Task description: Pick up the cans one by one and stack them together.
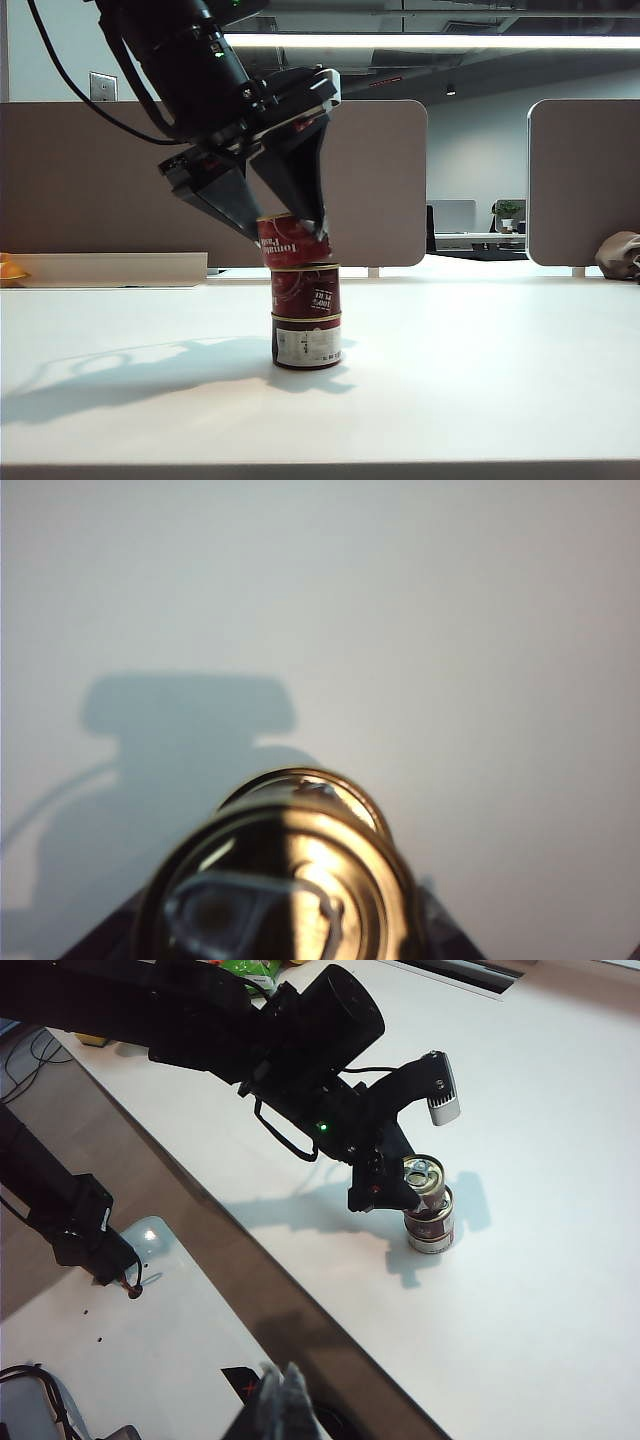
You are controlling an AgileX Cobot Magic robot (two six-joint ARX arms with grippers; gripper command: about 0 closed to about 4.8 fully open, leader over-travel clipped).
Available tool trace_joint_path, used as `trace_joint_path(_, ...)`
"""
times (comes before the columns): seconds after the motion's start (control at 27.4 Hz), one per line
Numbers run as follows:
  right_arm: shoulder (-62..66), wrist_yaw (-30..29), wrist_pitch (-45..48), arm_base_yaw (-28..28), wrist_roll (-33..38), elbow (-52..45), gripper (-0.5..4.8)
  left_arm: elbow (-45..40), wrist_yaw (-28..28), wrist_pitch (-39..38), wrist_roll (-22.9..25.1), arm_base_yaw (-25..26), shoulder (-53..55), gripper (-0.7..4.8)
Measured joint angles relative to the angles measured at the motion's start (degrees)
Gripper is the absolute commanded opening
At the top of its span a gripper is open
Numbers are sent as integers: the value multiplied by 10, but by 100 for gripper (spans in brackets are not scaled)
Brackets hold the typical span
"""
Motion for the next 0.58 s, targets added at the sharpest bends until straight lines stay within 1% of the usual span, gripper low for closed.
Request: trace_joint_path(0.58,0,0,0,0,0,0,-5,0,11,21,1,0,10,309)
